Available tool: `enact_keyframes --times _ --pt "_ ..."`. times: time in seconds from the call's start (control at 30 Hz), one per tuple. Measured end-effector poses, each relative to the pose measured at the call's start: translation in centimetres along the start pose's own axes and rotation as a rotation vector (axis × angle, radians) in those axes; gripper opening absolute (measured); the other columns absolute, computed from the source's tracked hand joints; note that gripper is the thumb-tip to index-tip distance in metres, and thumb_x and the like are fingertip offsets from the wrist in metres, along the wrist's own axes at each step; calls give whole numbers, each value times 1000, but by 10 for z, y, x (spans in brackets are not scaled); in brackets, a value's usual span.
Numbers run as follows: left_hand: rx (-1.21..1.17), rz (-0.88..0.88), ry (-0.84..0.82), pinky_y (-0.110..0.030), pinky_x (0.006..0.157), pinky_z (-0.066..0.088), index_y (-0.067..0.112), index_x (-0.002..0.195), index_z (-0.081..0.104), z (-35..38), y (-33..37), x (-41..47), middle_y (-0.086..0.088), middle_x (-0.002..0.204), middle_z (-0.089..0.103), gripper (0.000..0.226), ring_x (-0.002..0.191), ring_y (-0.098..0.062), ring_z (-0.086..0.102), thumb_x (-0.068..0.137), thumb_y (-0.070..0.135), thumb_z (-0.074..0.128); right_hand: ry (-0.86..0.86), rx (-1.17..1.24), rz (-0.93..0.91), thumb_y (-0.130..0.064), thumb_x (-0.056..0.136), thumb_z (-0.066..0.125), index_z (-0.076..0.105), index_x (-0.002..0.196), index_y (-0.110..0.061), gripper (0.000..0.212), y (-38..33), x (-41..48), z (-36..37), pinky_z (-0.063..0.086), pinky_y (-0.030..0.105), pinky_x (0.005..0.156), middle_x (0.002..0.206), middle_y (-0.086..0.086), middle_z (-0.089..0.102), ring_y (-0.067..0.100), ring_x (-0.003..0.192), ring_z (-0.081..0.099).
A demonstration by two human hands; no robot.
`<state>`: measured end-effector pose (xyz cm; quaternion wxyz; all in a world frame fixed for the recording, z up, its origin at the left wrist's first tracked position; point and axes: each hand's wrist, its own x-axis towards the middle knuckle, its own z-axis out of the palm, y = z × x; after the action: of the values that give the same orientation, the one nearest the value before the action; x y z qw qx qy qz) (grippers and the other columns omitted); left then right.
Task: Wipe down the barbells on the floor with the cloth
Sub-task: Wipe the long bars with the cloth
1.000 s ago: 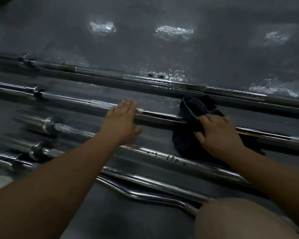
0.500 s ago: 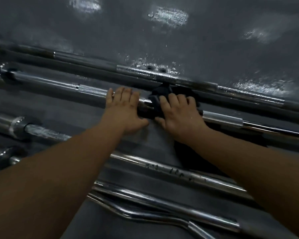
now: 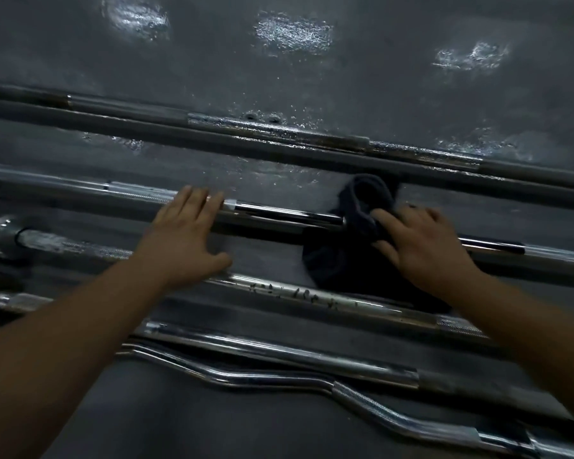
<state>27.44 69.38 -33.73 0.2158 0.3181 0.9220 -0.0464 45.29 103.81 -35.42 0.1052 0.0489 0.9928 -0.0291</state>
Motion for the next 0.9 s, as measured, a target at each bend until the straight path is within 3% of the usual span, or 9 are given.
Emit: enact_keyframes --times 0.2,0.33,0.43,0.5,0.6,0.7,0.8,0.9 --pt "-44 -5 -3 -43 122 3 33 154 -12 11 3 -19 0 163 -14 103 149 -20 -17 66 75 21 36 96 131 -71 81 41 54 127 -18 71 -56 19 1 42 46 84 107 16 56 36 95 55" --pt "-60 -20 14 -44 122 2 32 155 -7 7 4 -2 -2 164 -11 98 150 -22 -12 69 70 19 164 100 -81 -63 87 33 56 127 -18 64 -129 83 5 42 44 80 109 16 56 37 95 56" --pt "-41 -47 32 -45 121 0 29 156 0 1 7 20 -4 165 -7 91 151 -22 -9 75 62 22 228 89 -192 -56 93 42 52 135 -16 60 -170 118 1 41 43 80 118 17 56 37 100 55" --pt "-22 -56 11 -45 120 0 28 156 -1 -5 7 35 -5 165 -5 90 151 -22 -7 75 60 22 211 53 -225 -55 94 46 48 140 -17 60 -161 124 2 41 44 81 119 18 55 37 101 55" --pt "4 -42 -26 -45 120 2 28 156 0 -15 3 51 -6 165 -1 90 151 -24 -2 75 60 23 242 61 -189 -53 92 46 53 131 -20 51 -100 101 4 47 45 74 103 16 58 38 88 59" --pt "25 -43 -7 -46 120 1 28 156 4 -16 4 58 -7 164 5 83 151 -26 1 84 61 32 273 26 61 -52 96 44 60 119 -14 46 -8 41 10 47 48 72 98 19 59 41 85 58" --pt "30 -78 50 -50 119 -1 26 153 12 -8 13 59 -9 161 15 89 149 -29 5 73 61 32 322 1 250 -47 97 44 57 118 -11 43 35 -3 1 47 51 75 102 24 57 45 89 57" --pt "-2 -103 89 -52 119 -1 24 151 18 -4 20 56 -11 158 19 92 148 -31 8 68 59 34 368 -105 -10 -32 97 55 55 108 -16 20 -14 27 7 47 47 65 96 20 58 41 81 56"
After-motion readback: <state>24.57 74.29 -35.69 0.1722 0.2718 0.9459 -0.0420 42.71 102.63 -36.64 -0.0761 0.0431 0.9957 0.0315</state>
